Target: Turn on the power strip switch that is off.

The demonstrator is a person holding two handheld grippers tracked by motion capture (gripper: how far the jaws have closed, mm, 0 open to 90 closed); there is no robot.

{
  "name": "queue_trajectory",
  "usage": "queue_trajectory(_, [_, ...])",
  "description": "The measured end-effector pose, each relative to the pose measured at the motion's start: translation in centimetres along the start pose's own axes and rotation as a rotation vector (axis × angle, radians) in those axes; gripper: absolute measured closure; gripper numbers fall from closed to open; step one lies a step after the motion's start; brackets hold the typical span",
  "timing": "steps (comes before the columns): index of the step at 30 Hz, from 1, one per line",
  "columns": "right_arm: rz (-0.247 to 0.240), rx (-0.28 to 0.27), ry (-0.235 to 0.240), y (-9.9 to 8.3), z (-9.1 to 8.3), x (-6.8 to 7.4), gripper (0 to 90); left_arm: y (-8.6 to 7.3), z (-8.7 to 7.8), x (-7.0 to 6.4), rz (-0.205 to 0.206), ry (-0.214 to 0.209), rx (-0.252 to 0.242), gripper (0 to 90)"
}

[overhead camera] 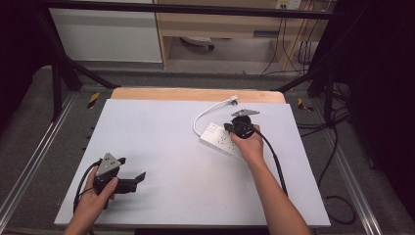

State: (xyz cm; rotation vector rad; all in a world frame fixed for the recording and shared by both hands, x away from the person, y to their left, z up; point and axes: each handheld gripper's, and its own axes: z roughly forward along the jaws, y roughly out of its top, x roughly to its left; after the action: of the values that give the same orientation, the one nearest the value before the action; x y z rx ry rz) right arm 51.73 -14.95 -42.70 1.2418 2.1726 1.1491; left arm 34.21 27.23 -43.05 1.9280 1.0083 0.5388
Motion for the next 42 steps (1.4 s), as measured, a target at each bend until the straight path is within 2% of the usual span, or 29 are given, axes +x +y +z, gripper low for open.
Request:
queue_trajectory(26, [-0.004, 0.033, 0.008, -0.28, 0.61, 0.29, 90.0, 0.00, 0.03, -0.07, 0.006, 0.001, 0.004, 6.5])
queue_trajectory(42, [-0.017, 0.034, 0.003, -0.34, 0.66, 0.50, 90.0, 0.00, 0.06, -0.12, 0.010, -0.001, 0.005, 6.5])
